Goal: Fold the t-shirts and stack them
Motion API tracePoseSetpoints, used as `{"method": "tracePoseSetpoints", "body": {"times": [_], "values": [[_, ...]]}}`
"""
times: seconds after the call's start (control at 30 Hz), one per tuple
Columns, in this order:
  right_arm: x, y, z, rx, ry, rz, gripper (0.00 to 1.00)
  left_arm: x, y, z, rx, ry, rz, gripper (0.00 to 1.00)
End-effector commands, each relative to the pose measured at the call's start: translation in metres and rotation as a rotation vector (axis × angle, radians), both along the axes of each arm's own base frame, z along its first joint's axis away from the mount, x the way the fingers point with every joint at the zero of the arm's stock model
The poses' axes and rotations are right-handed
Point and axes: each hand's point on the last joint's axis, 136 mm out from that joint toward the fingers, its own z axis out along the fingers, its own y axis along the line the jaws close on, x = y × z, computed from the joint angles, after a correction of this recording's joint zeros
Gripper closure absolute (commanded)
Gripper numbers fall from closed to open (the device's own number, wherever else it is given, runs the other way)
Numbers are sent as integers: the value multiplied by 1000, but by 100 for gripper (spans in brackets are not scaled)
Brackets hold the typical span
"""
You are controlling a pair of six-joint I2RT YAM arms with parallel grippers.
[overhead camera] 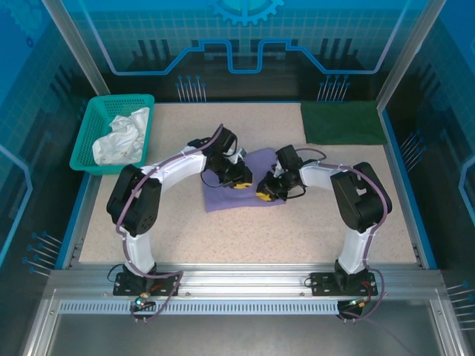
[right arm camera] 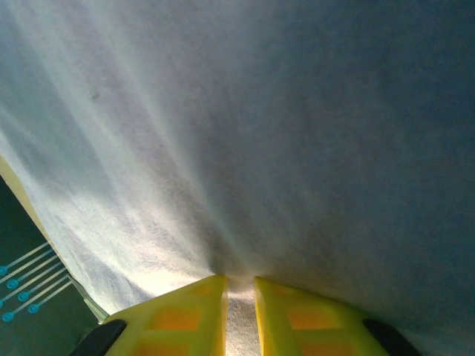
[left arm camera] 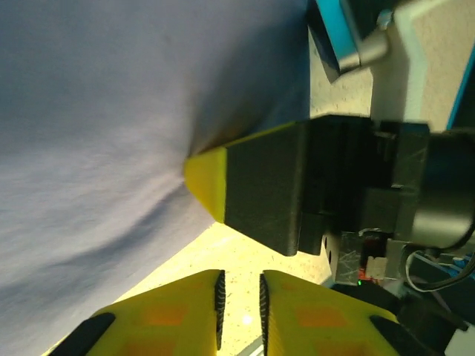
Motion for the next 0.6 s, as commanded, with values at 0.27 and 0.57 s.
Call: {"method": "tracePoseSetpoints", "body": {"times": [0.27, 0.57], "values": [[-46, -38, -45, -192, 158, -75, 79, -71, 135, -114, 636, 265, 92, 76], [-54, -50, -51, -196, 123, -56, 74, -70, 198, -92, 621, 274, 351, 62]]}}
